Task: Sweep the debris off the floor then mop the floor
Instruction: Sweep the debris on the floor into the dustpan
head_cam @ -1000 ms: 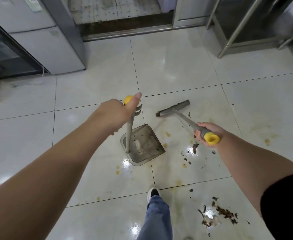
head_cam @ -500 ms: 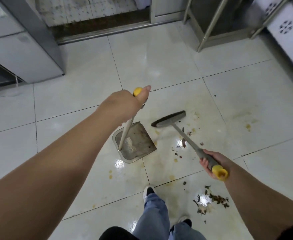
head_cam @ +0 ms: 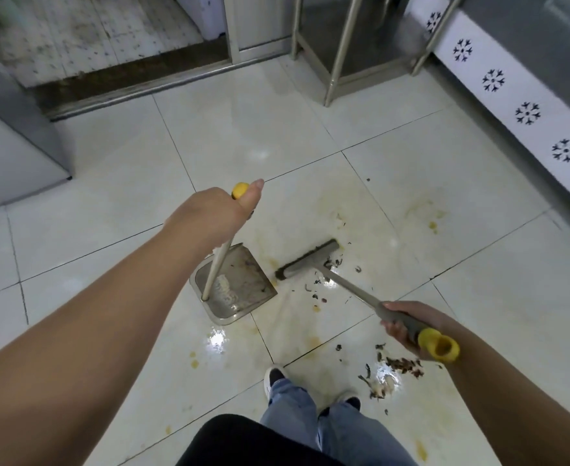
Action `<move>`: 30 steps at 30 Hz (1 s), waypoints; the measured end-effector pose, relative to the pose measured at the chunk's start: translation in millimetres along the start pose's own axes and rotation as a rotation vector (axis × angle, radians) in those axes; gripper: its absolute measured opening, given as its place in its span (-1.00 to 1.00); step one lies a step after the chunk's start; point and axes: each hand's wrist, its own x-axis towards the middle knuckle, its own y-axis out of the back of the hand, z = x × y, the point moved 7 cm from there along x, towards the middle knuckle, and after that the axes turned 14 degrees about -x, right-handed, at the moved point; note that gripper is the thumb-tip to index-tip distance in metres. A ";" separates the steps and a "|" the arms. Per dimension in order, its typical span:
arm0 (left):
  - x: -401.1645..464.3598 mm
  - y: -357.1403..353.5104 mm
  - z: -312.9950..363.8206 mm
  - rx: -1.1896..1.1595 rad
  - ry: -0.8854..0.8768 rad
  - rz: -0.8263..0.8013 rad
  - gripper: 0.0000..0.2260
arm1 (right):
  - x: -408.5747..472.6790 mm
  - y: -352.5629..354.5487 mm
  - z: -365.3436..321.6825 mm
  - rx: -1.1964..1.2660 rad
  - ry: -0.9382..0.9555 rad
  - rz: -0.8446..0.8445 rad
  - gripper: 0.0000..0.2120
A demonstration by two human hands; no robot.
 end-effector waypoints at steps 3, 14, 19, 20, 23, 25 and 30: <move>-2.9 -6.1 6.1 0.053 -0.032 0.019 -0.30 | 11.1 -4.6 -14.5 -0.021 0.024 0.017 -0.83; -5.7 -14.9 25.7 0.045 -0.029 0.039 -0.26 | 83.1 -34.9 -43.2 0.495 0.120 -0.297 -0.79; -7.2 -24.4 38.7 0.073 -0.061 0.015 -0.25 | 79.1 5.4 -5.5 0.500 0.108 -0.257 -0.78; -8.0 -28.7 42.6 0.087 -0.067 0.003 -0.27 | 76.2 16.2 6.6 0.499 0.098 -0.233 -0.79; -12.3 -43.0 54.8 0.167 -0.105 -0.026 -0.29 | 62.6 53.8 50.1 0.528 0.051 -0.156 -0.78; -18.0 -50.9 60.6 0.214 -0.130 -0.037 -0.28 | 48.5 77.8 80.0 0.502 0.021 -0.103 -0.76; -29.9 -66.8 70.4 0.267 -0.151 -0.065 -0.28 | 14.0 121.0 141.0 0.426 -0.037 0.055 -0.73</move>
